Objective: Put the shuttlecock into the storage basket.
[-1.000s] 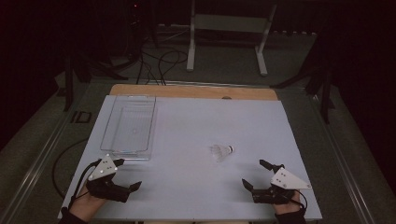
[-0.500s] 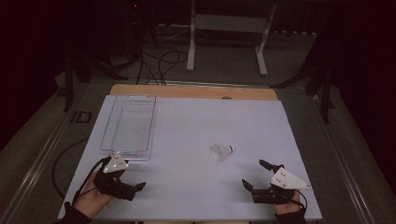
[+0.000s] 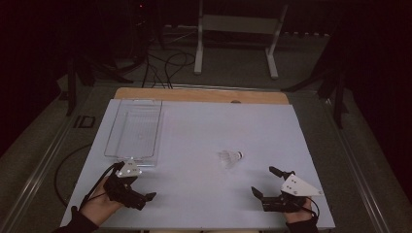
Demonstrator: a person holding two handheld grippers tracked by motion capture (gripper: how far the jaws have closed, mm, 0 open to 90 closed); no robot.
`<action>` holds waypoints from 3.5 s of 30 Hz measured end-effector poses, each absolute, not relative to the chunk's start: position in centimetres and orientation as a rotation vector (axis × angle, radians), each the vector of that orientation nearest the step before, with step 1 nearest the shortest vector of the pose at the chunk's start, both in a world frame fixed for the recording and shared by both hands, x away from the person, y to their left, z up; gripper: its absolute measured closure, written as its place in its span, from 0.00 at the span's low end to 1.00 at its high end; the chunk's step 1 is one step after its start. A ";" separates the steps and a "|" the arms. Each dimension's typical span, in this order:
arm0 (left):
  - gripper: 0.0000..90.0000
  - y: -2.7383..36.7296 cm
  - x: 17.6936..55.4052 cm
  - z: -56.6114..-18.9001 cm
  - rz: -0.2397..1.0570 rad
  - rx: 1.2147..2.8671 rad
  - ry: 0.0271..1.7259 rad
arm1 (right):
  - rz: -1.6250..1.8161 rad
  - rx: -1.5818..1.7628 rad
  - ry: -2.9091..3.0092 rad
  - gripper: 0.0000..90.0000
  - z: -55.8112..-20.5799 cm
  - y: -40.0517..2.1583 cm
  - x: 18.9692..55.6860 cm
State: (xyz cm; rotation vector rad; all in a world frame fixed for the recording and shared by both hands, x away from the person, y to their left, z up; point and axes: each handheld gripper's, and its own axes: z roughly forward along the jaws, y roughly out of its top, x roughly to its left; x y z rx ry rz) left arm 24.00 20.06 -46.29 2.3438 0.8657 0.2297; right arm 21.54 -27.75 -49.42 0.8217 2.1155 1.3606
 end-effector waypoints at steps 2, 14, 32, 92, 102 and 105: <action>0.00 19.9 24.0 -46.1 0.234 2.348 0.860 | 1.360 0.823 2.117 0.10 -49.4 -27.8 21.5; 0.00 18.0 24.2 -46.1 0.159 2.468 0.832 | 1.365 0.823 2.122 0.10 -49.4 -27.7 21.5; 0.00 16.0 24.9 -45.3 0.100 2.581 0.769 | 1.364 0.820 2.126 0.10 -49.3 -27.7 21.5; 0.00 6.6 28.8 -42.8 -0.032 2.748 0.496 | 1.353 0.814 2.129 0.10 -49.3 -27.7 21.4; 0.00 4.4 29.8 -43.1 -0.060 2.773 0.477 | 1.356 0.813 2.131 0.10 -49.3 -27.7 21.4; 0.00 3.6 29.9 -43.2 -0.087 2.777 0.470 | 1.356 0.816 2.134 0.10 -49.3 -27.7 21.4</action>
